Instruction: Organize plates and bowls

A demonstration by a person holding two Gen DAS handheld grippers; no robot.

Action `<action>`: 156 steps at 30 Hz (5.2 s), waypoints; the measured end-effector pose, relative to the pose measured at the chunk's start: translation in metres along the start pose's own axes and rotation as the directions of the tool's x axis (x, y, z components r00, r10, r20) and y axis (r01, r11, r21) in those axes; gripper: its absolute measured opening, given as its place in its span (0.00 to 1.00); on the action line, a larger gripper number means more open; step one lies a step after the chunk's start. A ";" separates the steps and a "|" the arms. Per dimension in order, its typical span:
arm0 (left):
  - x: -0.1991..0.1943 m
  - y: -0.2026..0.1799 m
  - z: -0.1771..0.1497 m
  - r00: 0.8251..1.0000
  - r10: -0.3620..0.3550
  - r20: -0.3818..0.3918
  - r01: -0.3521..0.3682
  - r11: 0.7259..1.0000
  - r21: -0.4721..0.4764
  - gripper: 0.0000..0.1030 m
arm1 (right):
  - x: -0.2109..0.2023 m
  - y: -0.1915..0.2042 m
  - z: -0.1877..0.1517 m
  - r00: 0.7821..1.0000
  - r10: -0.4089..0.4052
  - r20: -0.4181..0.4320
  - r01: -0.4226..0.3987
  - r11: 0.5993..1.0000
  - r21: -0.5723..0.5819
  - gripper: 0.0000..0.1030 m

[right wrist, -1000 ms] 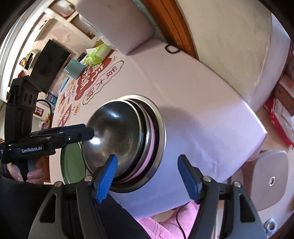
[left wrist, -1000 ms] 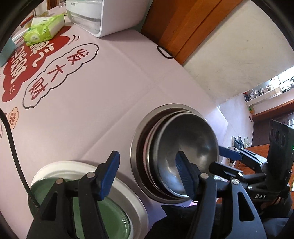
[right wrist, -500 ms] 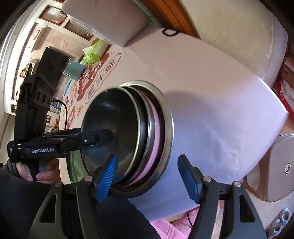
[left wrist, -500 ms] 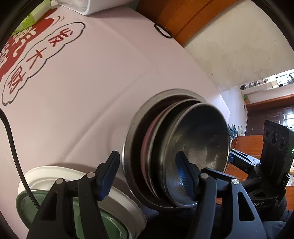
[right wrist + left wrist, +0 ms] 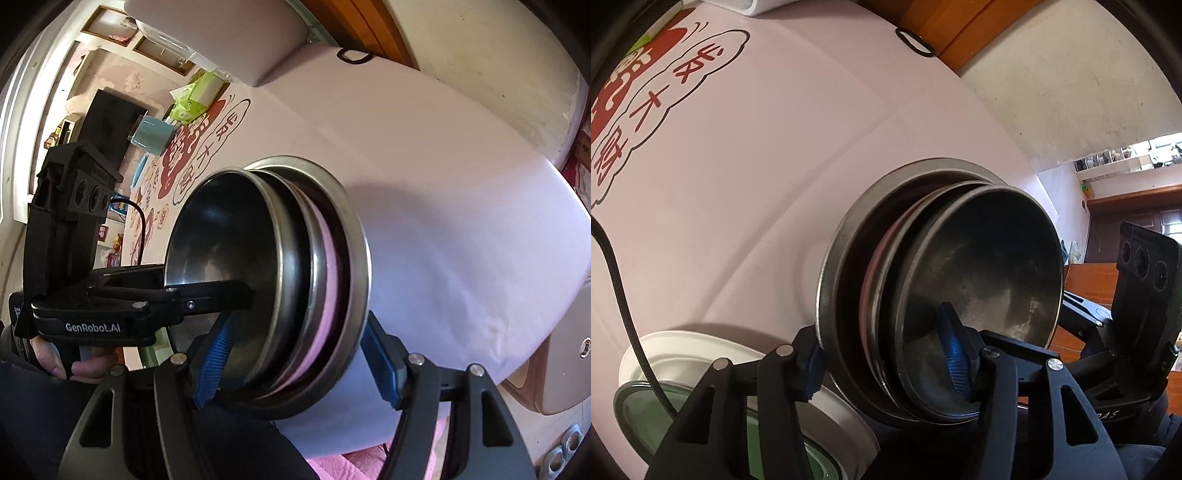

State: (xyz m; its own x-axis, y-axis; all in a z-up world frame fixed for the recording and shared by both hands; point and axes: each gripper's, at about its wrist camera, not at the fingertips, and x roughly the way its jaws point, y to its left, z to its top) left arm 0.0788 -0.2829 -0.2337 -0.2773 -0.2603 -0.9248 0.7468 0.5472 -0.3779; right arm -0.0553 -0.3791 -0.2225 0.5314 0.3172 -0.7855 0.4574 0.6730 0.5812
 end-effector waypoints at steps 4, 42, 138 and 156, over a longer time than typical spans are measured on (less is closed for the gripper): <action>-0.001 0.002 -0.003 1.000 -0.005 0.001 0.005 1.000 -0.018 0.48 | 0.001 0.001 0.002 1.000 -0.002 -0.009 0.002 1.000 -0.008 0.61; -0.073 -0.059 -0.074 0.953 0.127 0.276 -0.083 0.983 -0.166 0.41 | -0.057 0.017 0.023 0.998 0.008 -0.062 -0.029 0.940 -0.339 0.40; -0.148 0.121 -0.226 0.869 0.182 0.460 0.023 0.914 -0.404 0.41 | 0.010 0.213 -0.064 0.992 -0.085 0.097 0.119 0.895 -0.431 0.55; -0.153 0.033 -0.301 0.754 0.448 0.481 -0.036 0.759 -0.651 0.69 | -0.037 0.190 -0.092 0.998 -0.032 0.050 0.056 0.800 -0.597 0.80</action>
State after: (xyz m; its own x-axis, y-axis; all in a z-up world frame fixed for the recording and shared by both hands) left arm -0.0360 0.0144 -0.1177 0.4163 -0.3334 -0.8459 0.1833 0.9420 -0.2810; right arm -0.0534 -0.2014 -0.1025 0.5516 0.2618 -0.7920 -0.0303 0.9551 0.2946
